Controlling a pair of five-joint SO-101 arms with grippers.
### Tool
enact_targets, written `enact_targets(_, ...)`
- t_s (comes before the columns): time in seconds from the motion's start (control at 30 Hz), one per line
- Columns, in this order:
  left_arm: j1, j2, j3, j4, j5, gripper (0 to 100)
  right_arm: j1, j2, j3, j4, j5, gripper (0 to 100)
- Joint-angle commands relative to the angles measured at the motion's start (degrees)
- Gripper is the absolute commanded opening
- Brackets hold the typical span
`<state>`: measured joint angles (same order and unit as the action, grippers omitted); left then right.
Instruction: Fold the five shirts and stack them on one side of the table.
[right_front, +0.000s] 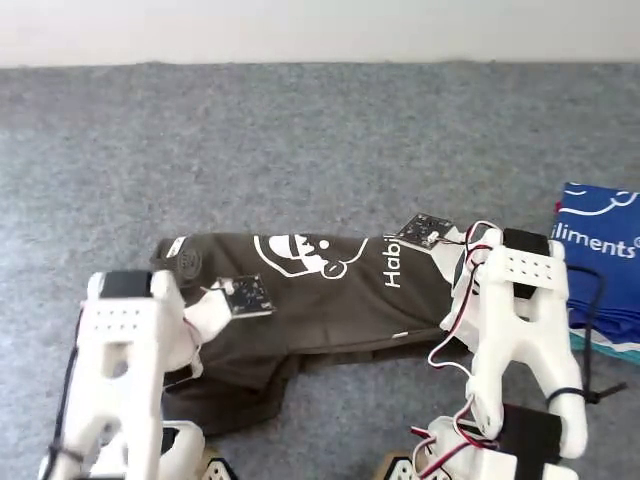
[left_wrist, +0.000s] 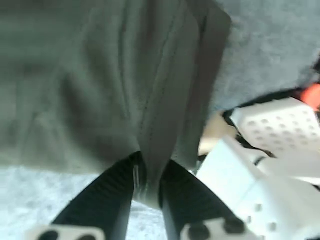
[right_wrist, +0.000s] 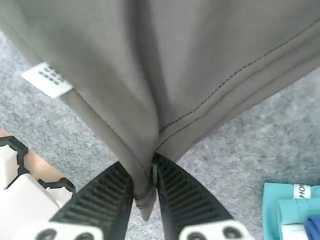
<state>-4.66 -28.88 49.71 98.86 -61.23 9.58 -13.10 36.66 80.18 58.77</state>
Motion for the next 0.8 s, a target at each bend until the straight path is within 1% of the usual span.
enact_targets(0.0, 1.1, 4.8, -2.9, 1.7, -0.1, 1, 0.6, -2.1, -0.3, -0.7, 0.2, 1.5)
enact_targets(0.2, 3.6, 5.4, -2.9, 1.5, -0.3, 1, 0.6, -2.1, 0.2, -0.7, 0.2, 1.5)
enact_targets(0.4, 3.7, 5.1, -0.2, -1.8, -0.3, 1, 0.6, -2.1, 1.3, -1.7, 0.0, 1.6)
enact_targets(0.53, 3.7, 4.9, -0.3, -2.1, -0.3, 2, 0.6, -2.2, 1.2, -2.6, -3.3, 1.7)
enact_targets(0.6, 3.6, 4.8, -0.7, -2.1, -0.2, 5, 0.6, -2.4, 1.2, -2.2, -3.9, 5.4)
enact_targets(0.7, 3.5, 4.5, -2.6, -2.1, 0.4, 9, 0.7, -2.7, 1.1, -0.8, -3.9, 17.1)
enact_targets(0.77, 3.6, 2.5, -3.7, -1.8, 2.5, 11, 0.9, -2.8, 1.1, -0.5, -5.9, 21.9)
